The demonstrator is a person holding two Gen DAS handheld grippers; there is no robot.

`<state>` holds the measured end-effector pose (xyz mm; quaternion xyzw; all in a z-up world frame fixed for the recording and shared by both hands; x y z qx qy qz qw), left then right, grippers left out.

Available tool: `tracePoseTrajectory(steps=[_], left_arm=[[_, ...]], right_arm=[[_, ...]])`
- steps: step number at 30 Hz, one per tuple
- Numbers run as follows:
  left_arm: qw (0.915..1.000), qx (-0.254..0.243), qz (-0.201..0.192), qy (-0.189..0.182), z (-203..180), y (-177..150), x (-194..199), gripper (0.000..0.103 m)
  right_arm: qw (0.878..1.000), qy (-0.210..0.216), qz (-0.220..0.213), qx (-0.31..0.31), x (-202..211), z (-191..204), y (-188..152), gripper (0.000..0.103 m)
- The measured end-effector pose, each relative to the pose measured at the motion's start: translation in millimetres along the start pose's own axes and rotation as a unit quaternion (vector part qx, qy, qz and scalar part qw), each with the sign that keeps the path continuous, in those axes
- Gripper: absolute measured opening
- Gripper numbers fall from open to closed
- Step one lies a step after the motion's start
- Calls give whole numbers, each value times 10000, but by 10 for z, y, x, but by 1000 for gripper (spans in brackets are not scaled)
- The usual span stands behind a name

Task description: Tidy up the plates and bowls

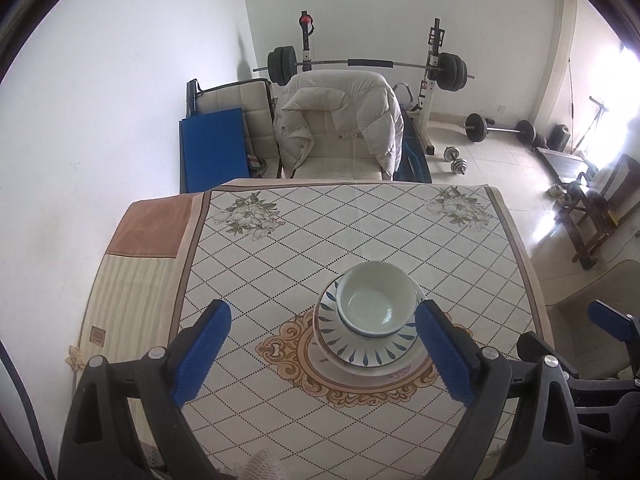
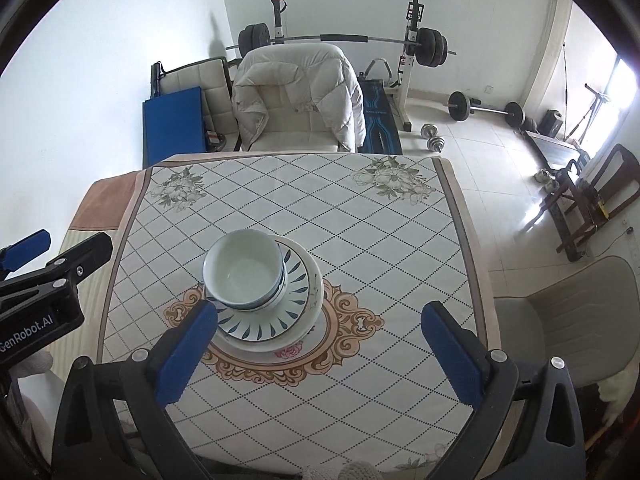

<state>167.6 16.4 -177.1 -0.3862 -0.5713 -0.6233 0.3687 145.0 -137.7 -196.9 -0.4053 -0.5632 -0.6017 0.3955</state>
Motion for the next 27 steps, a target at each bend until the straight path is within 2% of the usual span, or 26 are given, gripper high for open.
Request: tracePoseTrajectory(steps=[5,12,21,27], left_arm=[[9996,94,-274,43,-88,-236,491,94],[9981,286,-519,179,-75,-591,1170,94],[9971,316,-601,335,72,-992,1660,94],[9950,280,-808,515,246,-1166,1874,94]], right_arm=[[9996,78,-267,95,424,-31,-205,103],[9954,-303,-849,327,1266,-121,-622,103],[9931,-314,-1093,280,2001,-68,-1162,103],[9920,-335,-1194,218,2296,60,-1480,103]])
Point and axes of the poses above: each gripper's, at about its wrist camera, not at the fingertips, and x roughly against the way its jaws point, z to its left, y to its top, the point moved 6 cm from there along -x, roughly the way its jaws point, and after that the axes turned 10 degrees about z, right-handed, at the moved point
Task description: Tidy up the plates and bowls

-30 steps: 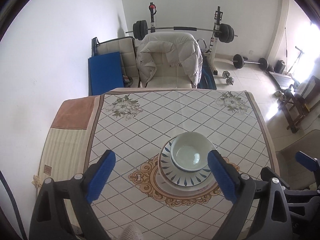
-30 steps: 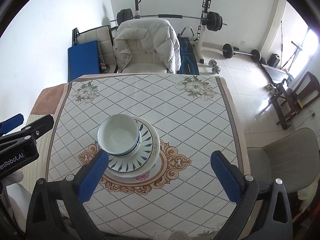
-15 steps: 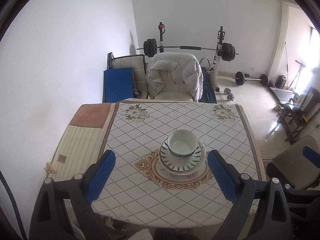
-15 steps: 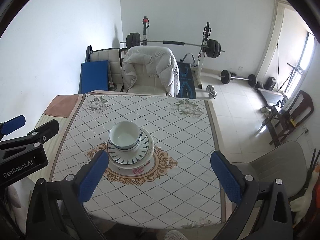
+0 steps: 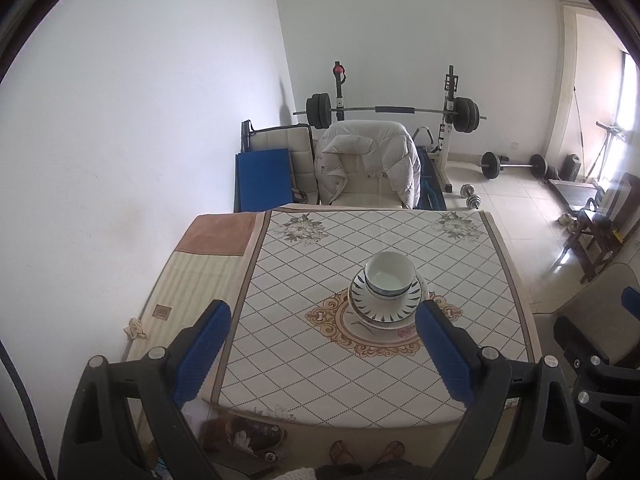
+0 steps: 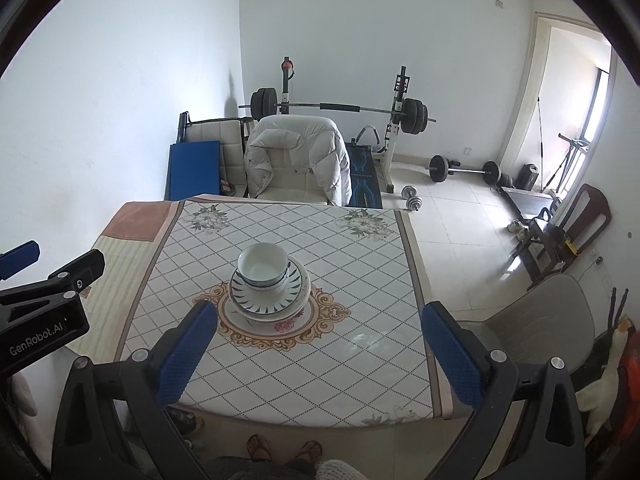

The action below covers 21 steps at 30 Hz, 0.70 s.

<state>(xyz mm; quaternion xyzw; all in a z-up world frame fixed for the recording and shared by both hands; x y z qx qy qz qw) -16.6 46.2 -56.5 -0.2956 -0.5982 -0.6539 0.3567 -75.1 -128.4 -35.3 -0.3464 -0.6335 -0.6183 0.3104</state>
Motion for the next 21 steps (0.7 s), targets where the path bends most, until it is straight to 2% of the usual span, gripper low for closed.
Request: tracePoseTrajectory(steps=[21], left_arm=[[9994,245,104,-226,334,-269,43,94]], right_arm=[[9998,-197,21,-63,171,298,-103,103]])
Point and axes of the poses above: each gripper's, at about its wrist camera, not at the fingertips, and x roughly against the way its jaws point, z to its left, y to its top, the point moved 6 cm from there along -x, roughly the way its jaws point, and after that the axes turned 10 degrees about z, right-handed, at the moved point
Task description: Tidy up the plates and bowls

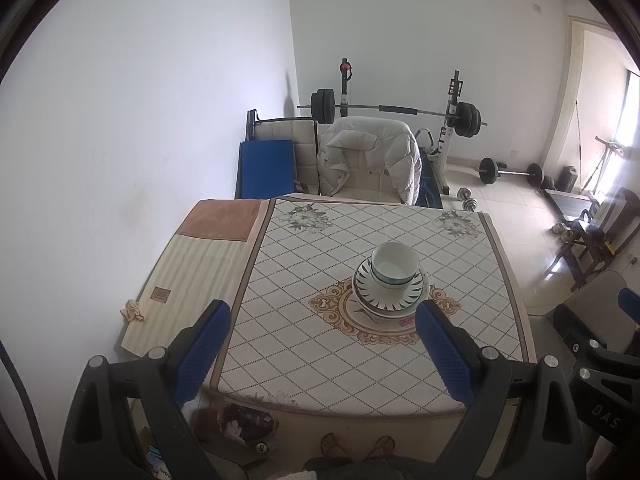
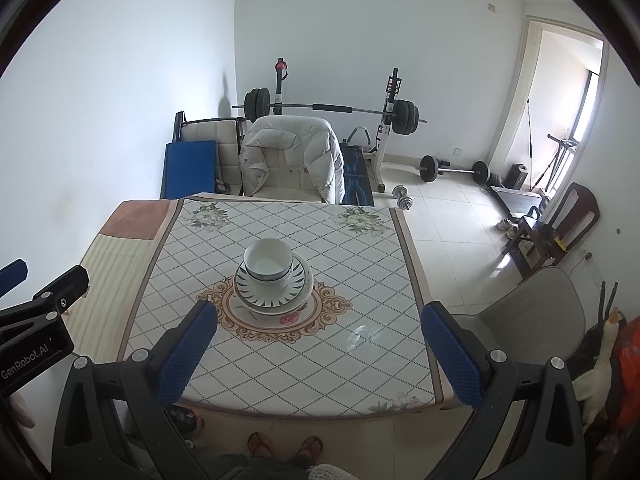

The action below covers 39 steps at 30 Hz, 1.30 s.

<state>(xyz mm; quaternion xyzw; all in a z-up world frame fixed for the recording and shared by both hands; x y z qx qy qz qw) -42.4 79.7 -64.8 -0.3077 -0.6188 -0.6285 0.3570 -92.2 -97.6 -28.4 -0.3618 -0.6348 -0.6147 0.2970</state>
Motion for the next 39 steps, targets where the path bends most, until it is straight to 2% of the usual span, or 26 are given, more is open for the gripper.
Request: tracePoseTrajectory(steps=[39], left_arm=[[9997,-187,-115,-84,1,-16,82,94]], right_arm=[[9998,-159,36,-112,35,-7,-16,103]])
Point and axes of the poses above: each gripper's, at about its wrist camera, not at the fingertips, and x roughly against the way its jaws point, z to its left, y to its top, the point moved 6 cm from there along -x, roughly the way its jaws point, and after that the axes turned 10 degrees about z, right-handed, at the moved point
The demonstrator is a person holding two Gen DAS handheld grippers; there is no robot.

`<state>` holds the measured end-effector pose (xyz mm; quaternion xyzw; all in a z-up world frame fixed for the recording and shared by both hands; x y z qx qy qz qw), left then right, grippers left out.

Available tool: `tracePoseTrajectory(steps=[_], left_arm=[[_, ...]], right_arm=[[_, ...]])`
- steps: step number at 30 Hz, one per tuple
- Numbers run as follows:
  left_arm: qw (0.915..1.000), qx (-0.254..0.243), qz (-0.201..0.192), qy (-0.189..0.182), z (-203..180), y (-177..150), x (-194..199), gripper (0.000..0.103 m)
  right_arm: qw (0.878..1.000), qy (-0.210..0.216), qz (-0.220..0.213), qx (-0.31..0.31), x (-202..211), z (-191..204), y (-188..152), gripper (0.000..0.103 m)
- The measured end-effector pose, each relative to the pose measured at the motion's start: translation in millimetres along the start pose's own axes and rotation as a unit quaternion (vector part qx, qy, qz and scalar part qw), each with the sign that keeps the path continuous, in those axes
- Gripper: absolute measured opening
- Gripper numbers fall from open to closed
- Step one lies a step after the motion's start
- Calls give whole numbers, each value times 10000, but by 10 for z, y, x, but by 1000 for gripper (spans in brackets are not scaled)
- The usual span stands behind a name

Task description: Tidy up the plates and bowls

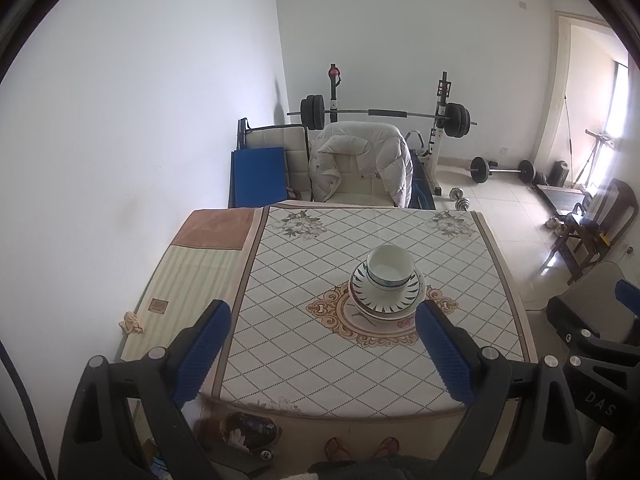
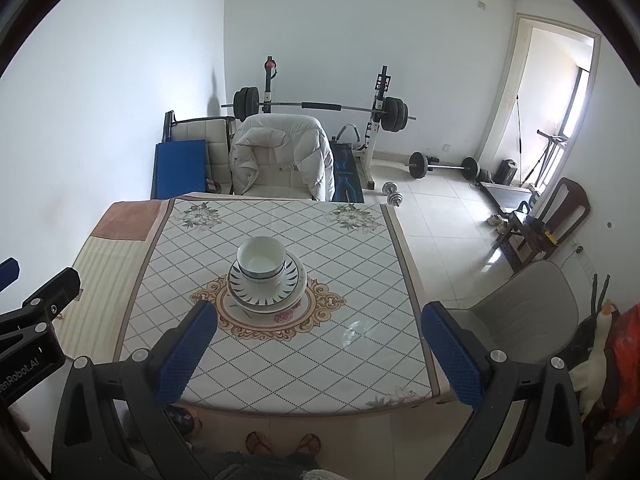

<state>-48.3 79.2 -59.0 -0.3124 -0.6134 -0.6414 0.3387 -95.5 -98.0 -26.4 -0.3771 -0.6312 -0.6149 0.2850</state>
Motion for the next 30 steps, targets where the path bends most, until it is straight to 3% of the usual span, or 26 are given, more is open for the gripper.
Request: tracePoseTrajectory(steps=[30], left_arm=[[10000,-2,28,13,30,-72,-7,95]], right_arm=[[10000,-7,-65,45,55,-21,-28,103]])
Point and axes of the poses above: each gripper's, at about its wrist camera, not at the fingertips, and x roughly against the way its jaws point, z to its left, y to its top, the point moved 6 cm from there along -x, roughly the way its jaws point, and after that the axes turned 10 degrees about z, right-handed, at the moved point
